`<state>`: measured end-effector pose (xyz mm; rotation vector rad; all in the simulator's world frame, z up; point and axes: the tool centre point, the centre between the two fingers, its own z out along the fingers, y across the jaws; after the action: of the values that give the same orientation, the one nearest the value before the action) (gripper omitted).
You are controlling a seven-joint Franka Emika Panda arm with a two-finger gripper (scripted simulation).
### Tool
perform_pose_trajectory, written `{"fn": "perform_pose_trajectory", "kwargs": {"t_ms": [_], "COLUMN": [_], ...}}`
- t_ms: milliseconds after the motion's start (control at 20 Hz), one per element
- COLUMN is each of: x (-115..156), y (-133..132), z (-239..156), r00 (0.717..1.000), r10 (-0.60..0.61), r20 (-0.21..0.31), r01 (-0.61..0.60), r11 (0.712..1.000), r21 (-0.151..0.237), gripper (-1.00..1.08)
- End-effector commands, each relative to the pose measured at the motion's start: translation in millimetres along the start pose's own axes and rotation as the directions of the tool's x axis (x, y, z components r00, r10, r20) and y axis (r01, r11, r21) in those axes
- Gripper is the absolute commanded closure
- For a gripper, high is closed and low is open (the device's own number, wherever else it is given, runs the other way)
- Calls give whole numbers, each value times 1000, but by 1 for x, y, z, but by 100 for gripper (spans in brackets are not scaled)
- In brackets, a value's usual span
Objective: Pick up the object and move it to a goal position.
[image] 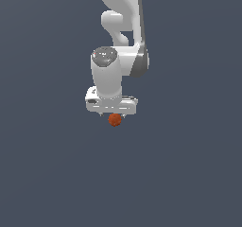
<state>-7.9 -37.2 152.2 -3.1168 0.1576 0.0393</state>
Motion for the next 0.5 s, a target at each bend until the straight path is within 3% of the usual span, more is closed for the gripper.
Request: {"fn": "perform_pose_trajectory", "kwargs": {"t_ms": [0, 450], "x": [0, -3], "y": [-1, -2], "z": [1, 5], "r00": [1000, 996], "r10": [1, 89], "r20": [1, 0], "r01": [-1, -89], "r11": [1000, 996], "r21": [0, 0], "gripper": [-92, -92]}}
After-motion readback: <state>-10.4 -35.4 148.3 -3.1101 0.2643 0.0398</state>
